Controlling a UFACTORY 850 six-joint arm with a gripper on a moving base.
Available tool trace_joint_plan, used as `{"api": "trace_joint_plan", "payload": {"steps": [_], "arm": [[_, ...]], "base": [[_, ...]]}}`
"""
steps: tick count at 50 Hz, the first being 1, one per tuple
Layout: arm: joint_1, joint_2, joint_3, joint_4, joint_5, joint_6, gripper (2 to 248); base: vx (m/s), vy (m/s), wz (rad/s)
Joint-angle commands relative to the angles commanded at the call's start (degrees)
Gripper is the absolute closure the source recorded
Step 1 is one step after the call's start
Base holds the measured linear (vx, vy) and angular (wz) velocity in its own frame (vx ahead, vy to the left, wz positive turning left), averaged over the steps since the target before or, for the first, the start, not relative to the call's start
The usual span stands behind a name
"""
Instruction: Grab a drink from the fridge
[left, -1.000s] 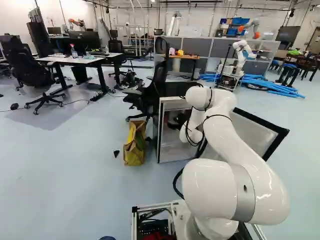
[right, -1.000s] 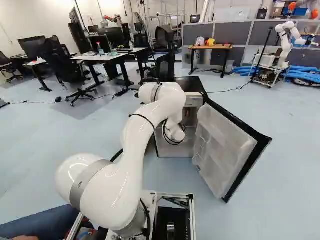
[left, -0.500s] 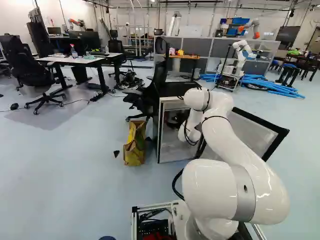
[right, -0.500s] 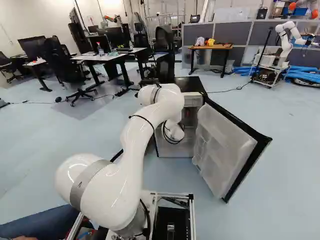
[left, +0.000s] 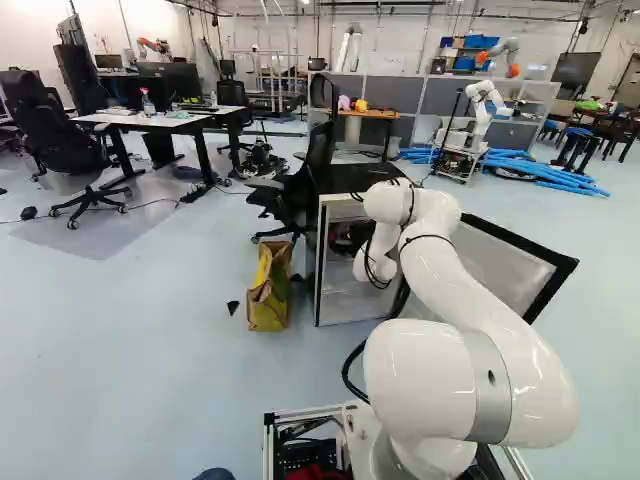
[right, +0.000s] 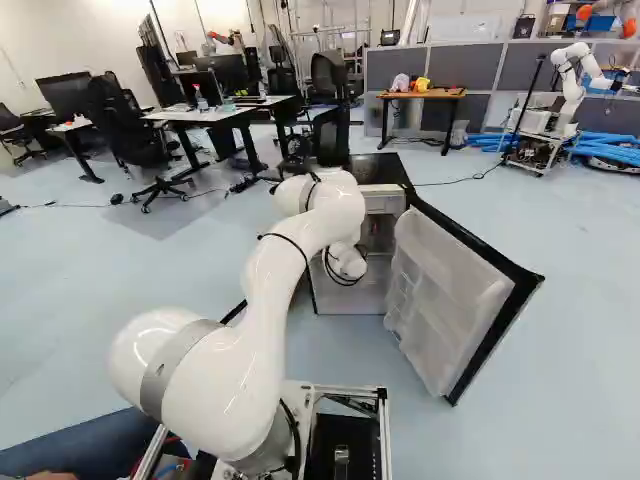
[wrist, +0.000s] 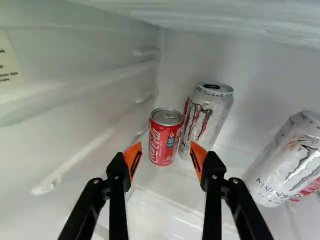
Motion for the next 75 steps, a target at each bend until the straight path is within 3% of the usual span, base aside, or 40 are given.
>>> {"api": "trace_joint_plan", "payload": {"steps": [19,75], "arm": [[0.58,-1.92,-3.57,0.0,0.0,0.0,97],[1.68,-4.04,-7.47,0.0,0.0,0.0,97]], "base": [[0.0,0.0,0.0],[0.0,0.0,0.0]]}}
